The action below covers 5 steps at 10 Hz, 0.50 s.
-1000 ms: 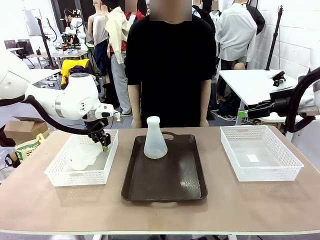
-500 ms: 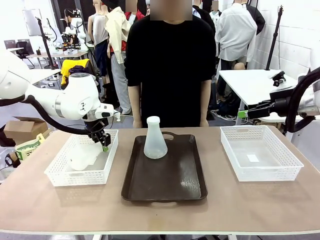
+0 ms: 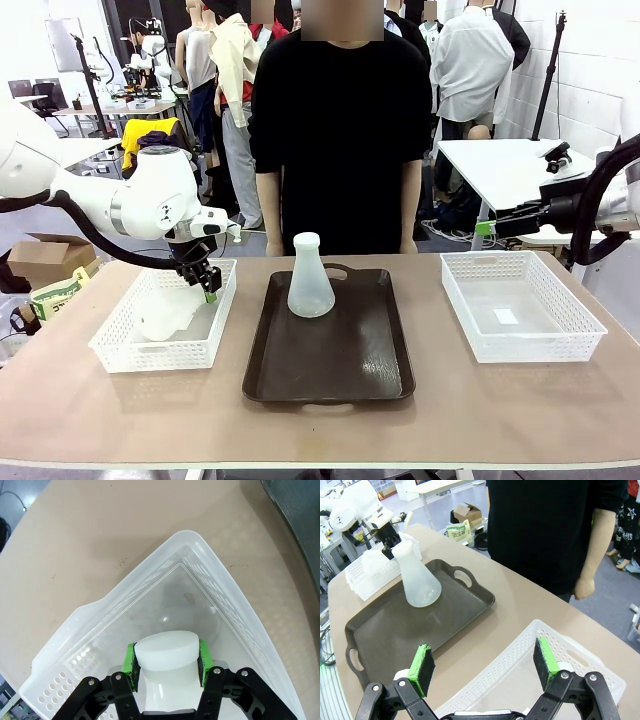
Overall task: Prepare the laboratory tools.
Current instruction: Place the picked Big flask upright in the Handle tray as directed by the person.
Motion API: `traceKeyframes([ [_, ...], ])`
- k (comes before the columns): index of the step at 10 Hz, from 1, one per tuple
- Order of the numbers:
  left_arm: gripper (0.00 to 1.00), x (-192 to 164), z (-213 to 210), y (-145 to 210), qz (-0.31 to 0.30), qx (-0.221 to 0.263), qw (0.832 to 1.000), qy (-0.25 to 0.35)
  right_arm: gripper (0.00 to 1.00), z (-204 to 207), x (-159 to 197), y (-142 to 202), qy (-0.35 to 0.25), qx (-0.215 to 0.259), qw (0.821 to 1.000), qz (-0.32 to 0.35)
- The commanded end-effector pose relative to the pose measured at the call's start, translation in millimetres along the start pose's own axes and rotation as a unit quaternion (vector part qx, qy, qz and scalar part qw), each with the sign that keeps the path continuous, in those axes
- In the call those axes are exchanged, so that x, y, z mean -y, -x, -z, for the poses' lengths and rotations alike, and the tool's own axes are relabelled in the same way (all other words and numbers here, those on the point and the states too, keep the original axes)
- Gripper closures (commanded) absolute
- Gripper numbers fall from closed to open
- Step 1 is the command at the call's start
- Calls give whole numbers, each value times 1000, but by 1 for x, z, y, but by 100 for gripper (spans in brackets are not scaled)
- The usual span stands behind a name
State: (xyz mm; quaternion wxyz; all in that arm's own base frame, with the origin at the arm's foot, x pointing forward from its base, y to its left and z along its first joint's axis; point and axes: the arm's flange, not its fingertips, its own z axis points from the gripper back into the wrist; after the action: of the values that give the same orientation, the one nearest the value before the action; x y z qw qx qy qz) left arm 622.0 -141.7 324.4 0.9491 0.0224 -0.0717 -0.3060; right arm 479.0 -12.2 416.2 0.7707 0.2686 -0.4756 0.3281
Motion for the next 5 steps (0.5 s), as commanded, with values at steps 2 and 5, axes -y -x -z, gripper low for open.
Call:
traceKeyframes([
  [2,100,0,0,0,3,4,1000,-3,0,0,0,0,1,-12,1000,3],
  [5,100,0,0,0,3,4,1000,-3,0,0,0,0,1,-12,1000,3],
])
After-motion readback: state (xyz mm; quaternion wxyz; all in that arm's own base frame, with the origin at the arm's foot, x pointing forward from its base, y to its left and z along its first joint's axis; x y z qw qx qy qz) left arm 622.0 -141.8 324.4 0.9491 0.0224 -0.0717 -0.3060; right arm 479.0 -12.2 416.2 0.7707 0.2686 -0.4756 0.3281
